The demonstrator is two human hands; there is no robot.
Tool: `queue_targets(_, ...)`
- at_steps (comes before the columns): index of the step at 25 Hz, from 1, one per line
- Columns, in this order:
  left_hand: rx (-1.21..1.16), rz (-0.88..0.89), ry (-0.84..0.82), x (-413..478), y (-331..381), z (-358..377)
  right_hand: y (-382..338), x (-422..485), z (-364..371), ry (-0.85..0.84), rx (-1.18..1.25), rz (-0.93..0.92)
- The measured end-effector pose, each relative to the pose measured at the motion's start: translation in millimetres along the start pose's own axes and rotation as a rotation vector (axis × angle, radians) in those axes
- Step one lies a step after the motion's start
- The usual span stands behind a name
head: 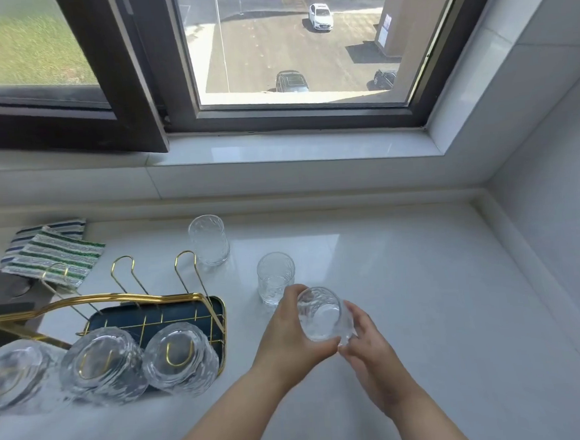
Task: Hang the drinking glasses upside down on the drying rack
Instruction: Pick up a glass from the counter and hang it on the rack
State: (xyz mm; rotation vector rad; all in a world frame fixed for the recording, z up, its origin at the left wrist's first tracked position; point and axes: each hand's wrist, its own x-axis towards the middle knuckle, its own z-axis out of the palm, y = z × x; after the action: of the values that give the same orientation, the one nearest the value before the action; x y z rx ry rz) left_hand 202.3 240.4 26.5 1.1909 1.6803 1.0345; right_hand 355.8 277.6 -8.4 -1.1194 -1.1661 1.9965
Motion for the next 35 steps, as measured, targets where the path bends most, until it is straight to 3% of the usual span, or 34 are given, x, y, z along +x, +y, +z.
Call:
queue_targets(2, -0.081, 0.040, 0.010, -17, 16, -12, -14, -12, 9, -0.221, 0.352, 0.052)
queue_targets(5, -0.117, 0.110, -0.010, -42, 37, -36, -36, -23, 38, -0.334, 0.509, 0.047)
queue_targets(9, 0.159, 0.252, 0.130, -61, 55, -88, -76, -27, 81, -0.231, 0.284, -0.132)
queue_targets(13, 0.356, 0.418, 0.220, -47, 69, -147, -124, -15, 140, -0.057, -0.238, -0.450)
queue_targets(16, 0.373, 0.411, 0.225, -20, 71, -182, -140, 11, 181, 0.008, -0.552, -0.591)
queue_targets(19, 0.442, 0.272, 0.114, 9, 59, -207, -137, 45, 207, 0.042, -0.764, -0.543)
queue_targets(24, 0.613, 0.052, -0.083, 40, 25, -220, -105, 91, 209, -0.036, -0.919, -0.374)
queue_targets(30, 0.653, 0.001, -0.183, 54, 0, -224, -79, 119, 202, -0.114, -0.971, -0.319)
queue_targets(35, 0.836, -0.017, -0.234, 61, -5, -227, -63, 128, 203, -0.174, -0.958, -0.270)
